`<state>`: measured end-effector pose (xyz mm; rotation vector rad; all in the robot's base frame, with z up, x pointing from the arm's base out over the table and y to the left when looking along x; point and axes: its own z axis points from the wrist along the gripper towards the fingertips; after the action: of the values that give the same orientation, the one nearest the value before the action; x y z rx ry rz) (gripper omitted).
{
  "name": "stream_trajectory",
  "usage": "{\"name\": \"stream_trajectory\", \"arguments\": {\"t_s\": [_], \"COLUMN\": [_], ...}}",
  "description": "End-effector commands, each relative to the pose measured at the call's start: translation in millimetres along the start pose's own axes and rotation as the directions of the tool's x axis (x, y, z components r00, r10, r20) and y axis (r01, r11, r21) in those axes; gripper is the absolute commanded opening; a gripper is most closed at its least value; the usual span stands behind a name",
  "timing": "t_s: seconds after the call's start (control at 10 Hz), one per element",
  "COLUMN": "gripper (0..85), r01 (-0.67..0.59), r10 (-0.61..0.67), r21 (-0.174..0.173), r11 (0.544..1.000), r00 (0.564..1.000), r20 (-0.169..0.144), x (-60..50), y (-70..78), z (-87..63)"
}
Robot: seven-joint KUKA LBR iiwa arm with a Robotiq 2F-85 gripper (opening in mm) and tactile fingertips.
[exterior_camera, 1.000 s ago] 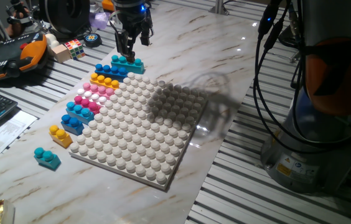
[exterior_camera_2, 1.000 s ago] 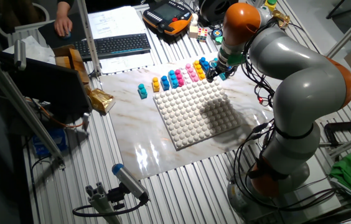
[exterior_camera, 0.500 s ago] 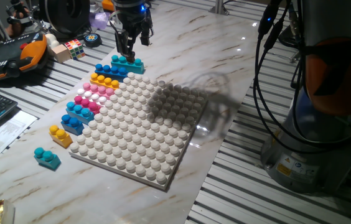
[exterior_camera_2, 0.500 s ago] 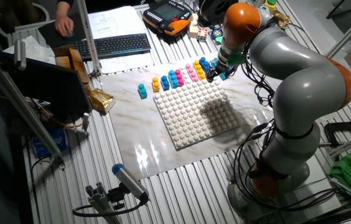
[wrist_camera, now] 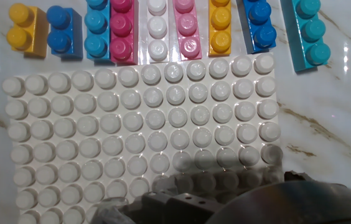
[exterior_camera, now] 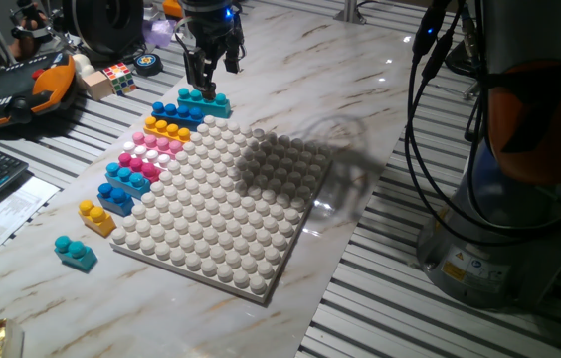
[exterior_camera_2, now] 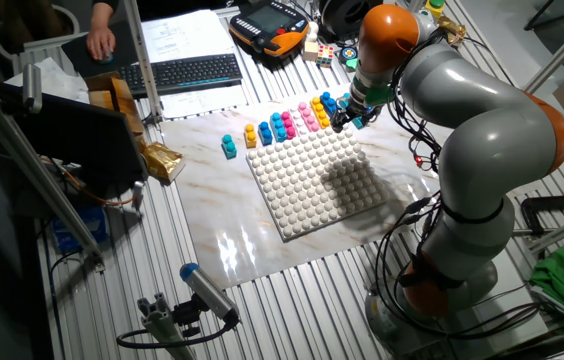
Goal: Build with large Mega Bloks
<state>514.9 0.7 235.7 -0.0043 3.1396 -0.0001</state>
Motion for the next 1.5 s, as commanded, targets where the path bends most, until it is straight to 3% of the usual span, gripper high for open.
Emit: {"name": "stream_trajectory", "arguments": {"t_s": [0.0, 0.6, 0.9, 1.2, 1.4], "gripper": [0.0, 1.0, 1.0, 0.7, 0.7], "r01": [0.418, 0.418, 0.373, 0.255, 0.25], "r10": [-0.4, -0.401, -0.353, -0.237, -0.233], "r21": [0.006, 0.007, 0.03, 0.058, 0.059], "r11": [0.908, 0.908, 0.927, 0.965, 0.967], "r00": [0.875, 0.875, 0.898, 0.946, 0.95], "r20": [-0.274, -0.272, -0.264, -0.221, -0.21], "x": [0.0, 0.0, 0.0, 0.0, -0.2], "y": [0.0, 0.1, 0.2, -2.0, -3.4], "z": [0.0, -0.2, -0.1, -0.6, -0.9]}}
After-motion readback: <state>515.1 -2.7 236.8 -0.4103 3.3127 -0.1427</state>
